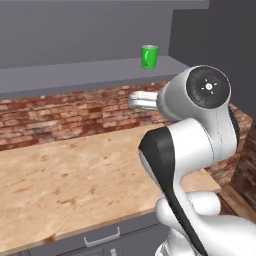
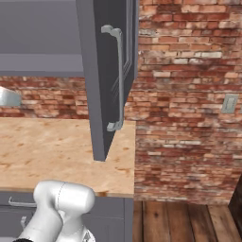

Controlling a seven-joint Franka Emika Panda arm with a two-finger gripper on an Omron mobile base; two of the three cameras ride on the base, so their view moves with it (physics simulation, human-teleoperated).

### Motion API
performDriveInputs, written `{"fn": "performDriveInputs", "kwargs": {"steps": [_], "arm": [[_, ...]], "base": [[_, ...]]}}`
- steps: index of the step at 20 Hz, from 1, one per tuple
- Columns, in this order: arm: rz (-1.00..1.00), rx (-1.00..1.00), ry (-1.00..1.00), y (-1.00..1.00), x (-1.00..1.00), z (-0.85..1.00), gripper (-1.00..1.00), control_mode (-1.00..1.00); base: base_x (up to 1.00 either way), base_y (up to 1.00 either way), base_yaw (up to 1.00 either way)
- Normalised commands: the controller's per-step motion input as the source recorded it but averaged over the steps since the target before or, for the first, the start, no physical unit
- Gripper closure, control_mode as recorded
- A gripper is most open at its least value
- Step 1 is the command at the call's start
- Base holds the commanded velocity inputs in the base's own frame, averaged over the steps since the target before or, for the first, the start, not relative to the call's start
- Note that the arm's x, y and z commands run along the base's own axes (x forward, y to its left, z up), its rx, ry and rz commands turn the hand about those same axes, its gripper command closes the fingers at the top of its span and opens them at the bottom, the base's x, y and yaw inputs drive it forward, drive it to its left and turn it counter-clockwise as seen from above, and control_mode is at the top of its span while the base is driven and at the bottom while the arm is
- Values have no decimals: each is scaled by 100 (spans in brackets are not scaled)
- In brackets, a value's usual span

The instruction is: Open the cabinet directly in front. Then move the beer and the mug to the dining counter with the jar on it.

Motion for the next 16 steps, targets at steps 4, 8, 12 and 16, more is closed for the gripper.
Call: {"fn": "performDriveInputs", "kwargs": {"steps": [4, 8, 12, 16], "arm": [[-32, -2, 18, -72, 0, 15, -100, -100], [-23, -11, 4, -71, 0, 4, -100, -100], [-5, -20, -7, -32, 9, 0, -100, -100], [0, -23, -19, -7, 22, 0, -100, -100]], "base": [[0, 0, 0], [0, 0, 0], [0, 0, 0], [0, 0, 0]]}}
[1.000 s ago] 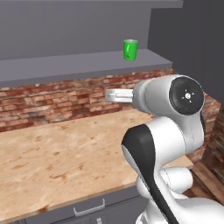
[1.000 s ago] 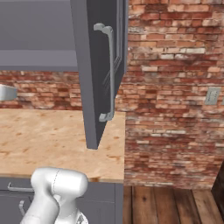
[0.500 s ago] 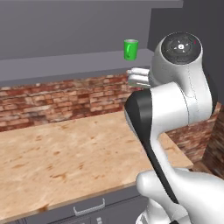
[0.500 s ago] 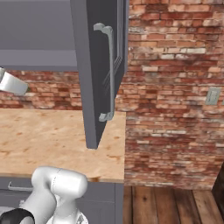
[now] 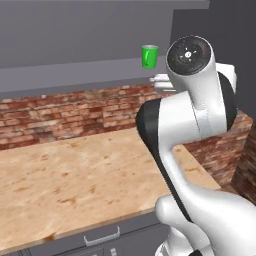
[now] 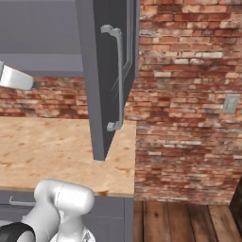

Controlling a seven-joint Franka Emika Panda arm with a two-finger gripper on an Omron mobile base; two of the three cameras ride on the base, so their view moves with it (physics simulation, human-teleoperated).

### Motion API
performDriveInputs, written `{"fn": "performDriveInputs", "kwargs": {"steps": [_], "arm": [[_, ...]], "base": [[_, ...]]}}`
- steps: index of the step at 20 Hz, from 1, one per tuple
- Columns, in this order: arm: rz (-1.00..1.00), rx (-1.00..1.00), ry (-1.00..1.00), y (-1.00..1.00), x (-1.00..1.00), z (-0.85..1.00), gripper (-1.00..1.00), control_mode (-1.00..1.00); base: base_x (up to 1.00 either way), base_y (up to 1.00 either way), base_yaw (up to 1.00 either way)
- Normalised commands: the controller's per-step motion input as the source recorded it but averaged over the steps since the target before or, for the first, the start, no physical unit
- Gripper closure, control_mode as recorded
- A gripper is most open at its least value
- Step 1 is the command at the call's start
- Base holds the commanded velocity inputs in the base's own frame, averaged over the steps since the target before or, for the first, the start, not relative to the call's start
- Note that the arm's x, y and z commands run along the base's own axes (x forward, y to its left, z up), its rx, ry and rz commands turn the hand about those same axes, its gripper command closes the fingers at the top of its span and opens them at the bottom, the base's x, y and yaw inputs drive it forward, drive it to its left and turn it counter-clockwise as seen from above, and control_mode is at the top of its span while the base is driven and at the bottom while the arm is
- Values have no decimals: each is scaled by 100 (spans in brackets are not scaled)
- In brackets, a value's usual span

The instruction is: Open the cabinet directly in front. Then move the beer and the mug to the dining counter with the jar on it.

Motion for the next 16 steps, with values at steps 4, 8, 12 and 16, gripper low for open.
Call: {"fn": "performDriveInputs", "kwargs": {"steps": [4, 8, 12, 16], "arm": [[1, -15, -24, -12, 20, 0, -100, -100], [5, -1, -34, -26, 6, 0, -100, -100], [2, 1, -24, -17, 0, 8, -100, -100], [-2, 0, 0, 0, 12, 18, -100, -100]], "base": [[0, 0, 0], [0, 0, 0], [0, 0, 0], [0, 0, 0]]}}
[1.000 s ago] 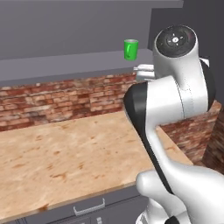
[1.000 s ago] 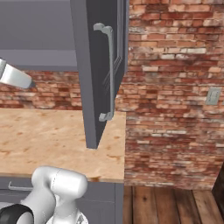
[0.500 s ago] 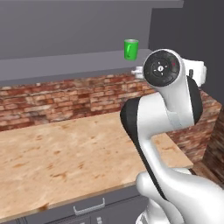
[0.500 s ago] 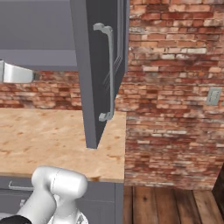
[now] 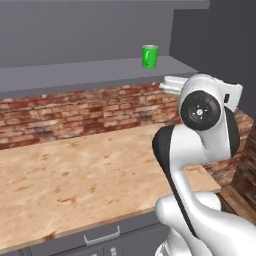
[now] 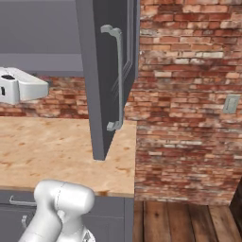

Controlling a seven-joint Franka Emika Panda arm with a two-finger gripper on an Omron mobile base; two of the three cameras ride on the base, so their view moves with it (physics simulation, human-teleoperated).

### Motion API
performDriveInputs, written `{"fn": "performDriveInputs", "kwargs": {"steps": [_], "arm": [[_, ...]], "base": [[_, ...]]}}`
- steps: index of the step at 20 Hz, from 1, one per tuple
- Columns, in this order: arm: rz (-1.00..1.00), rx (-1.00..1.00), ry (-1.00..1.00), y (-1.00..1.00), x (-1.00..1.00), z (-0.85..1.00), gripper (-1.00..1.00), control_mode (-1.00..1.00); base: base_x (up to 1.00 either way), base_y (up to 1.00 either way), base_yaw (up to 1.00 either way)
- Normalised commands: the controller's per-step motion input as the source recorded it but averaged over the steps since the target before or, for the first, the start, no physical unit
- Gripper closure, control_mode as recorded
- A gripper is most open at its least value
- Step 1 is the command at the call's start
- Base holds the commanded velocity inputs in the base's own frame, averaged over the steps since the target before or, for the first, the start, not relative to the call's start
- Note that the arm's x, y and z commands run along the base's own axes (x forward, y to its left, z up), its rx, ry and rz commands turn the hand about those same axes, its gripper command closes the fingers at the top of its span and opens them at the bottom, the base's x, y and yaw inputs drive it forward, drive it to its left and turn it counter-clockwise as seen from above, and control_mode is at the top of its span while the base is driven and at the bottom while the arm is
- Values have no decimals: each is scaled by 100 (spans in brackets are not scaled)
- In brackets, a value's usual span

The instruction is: Open the cabinet directly in front. Then move the beer and the mug to the dining counter with the jar on it.

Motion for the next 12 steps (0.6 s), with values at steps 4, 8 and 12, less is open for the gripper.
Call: {"fn": "performDriveInputs", "kwargs": {"steps": [4, 8, 12], "arm": [[-4, 0, 0, 0, 44, 51, -100, -100], [-3, 0, 3, 0, 56, 39, -100, -100], [-1, 0, 15, 0, 55, 8, -100, -100]], "base": [[0, 0, 0], [0, 0, 0], [0, 0, 0]]}}
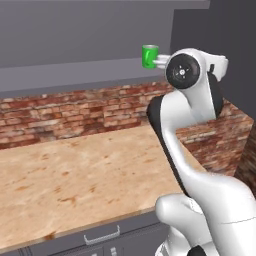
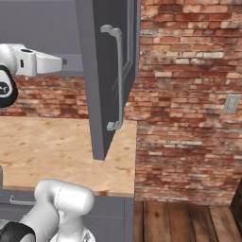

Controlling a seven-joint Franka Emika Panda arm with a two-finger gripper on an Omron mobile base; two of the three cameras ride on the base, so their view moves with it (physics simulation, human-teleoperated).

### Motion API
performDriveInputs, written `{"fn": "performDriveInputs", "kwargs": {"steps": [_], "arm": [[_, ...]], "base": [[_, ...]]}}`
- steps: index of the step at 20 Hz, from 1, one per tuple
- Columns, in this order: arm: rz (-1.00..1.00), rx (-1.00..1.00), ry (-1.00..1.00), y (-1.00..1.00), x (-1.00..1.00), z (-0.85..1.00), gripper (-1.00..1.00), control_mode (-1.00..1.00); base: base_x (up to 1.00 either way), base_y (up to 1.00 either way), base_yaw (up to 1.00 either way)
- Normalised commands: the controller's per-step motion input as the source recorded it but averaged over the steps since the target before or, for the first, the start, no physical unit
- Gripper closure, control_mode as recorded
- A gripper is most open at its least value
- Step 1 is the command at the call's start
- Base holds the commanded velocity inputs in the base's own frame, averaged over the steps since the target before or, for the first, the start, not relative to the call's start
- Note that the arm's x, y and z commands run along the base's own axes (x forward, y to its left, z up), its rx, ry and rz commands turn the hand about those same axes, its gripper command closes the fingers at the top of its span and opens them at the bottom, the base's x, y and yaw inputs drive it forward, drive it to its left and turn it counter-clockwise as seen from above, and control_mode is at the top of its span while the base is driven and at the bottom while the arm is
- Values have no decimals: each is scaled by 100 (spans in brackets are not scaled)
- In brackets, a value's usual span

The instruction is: Open the cabinet directly in front. Then move the beer and the mug to the dining counter with the jar on it.

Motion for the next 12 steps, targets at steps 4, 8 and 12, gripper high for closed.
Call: {"fn": "performDriveInputs", "kwargs": {"steps": [4, 8, 12], "arm": [[0, 0, 14, 0, 57, 0, -100, -100], [0, 0, 5, 0, 56, -1, -100, -100], [0, 0, 0, 0, 47, -16, -100, -100]], "base": [[0, 0, 0], [0, 0, 0], [0, 0, 0]]}}
